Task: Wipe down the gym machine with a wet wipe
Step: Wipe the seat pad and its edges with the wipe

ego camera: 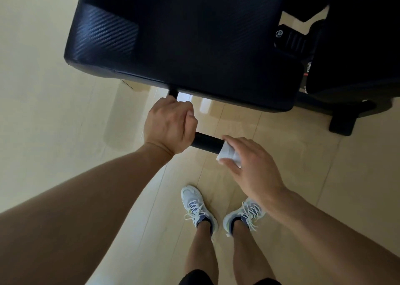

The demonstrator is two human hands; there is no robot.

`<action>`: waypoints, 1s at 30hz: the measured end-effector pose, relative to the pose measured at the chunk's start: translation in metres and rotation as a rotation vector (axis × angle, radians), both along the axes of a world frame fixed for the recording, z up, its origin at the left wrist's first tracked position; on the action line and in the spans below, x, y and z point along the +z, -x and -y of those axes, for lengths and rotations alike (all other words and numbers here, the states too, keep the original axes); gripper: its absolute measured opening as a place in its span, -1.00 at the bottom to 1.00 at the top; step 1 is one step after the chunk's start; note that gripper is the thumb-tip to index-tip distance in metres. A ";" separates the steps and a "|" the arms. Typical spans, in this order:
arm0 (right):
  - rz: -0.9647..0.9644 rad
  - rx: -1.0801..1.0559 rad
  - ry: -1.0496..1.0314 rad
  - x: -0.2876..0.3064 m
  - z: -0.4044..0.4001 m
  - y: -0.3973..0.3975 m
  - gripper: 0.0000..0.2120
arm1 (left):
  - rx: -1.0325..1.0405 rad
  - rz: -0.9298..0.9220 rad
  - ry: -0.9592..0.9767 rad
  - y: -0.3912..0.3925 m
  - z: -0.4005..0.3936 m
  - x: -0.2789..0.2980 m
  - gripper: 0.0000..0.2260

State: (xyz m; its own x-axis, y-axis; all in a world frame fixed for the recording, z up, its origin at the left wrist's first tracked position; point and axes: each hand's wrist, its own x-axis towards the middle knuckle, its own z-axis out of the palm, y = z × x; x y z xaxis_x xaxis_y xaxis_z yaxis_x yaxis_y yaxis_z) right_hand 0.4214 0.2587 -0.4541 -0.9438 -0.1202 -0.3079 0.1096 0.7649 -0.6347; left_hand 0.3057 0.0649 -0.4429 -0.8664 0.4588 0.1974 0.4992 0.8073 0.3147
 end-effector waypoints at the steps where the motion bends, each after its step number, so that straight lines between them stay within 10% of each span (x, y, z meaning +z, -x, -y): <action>1: 0.054 0.051 0.016 0.001 -0.006 -0.001 -0.26 | 0.004 0.008 -0.003 0.000 0.000 0.000 -0.67; 6: 0.111 0.065 0.321 0.014 0.005 0.009 -0.31 | 0.007 0.000 -0.014 0.000 0.000 0.000 -0.67; 19: 0.162 0.120 -0.007 0.012 -0.014 0.017 -0.53 | 0.006 0.012 -0.013 0.000 0.000 0.002 -0.66; 30: -0.262 0.071 -0.055 -0.002 0.044 0.016 -0.64 | 0.029 0.045 0.000 0.000 -0.001 0.001 -0.70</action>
State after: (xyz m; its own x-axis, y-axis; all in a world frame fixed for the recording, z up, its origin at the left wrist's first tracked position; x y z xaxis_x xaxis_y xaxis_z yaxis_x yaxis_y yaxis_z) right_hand 0.4050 0.2143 -0.4561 -0.9818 -0.1792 -0.0622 -0.1083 0.7986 -0.5920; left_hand 0.3054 0.0655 -0.4416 -0.8872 0.4334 0.1580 0.4610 0.8212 0.3363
